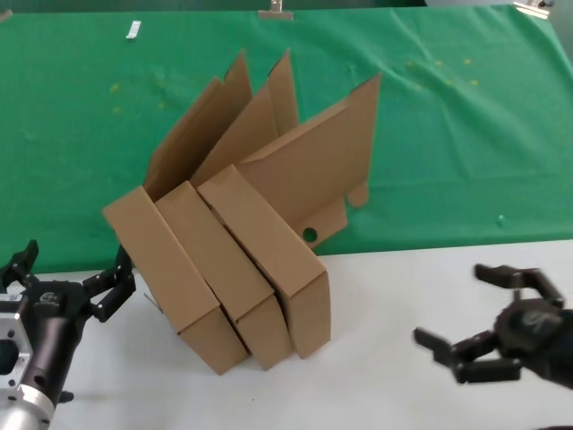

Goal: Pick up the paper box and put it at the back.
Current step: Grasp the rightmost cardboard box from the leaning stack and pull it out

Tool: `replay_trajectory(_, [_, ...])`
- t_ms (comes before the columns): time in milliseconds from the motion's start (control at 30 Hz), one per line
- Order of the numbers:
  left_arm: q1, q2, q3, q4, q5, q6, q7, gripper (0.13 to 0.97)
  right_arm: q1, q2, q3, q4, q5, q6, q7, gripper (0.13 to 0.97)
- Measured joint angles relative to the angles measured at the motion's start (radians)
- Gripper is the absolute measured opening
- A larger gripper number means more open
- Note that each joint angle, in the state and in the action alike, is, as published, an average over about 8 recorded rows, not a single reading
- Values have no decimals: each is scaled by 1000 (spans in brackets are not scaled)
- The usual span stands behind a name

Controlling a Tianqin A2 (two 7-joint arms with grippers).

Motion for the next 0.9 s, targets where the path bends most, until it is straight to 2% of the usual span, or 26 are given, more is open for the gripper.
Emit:
replay_trajectory(167, [0,0,0,0,0,0,0,785,126,-30,-59,-67,-10,-177,38,966])
replay_trajectory(333, [0,0,0,0,0,0,0,873,285,-105,-126,-209,-67,-312,35,966])
replay_trajectory(633, [0,0,0,0,0,0,0,951,524,-268,-213,-518,-154,-516,-50,966])
replay_trajectory(900, [0,0,0,0,0,0,0,958,658,-375,-253,-763,-216,-655,-151,947])
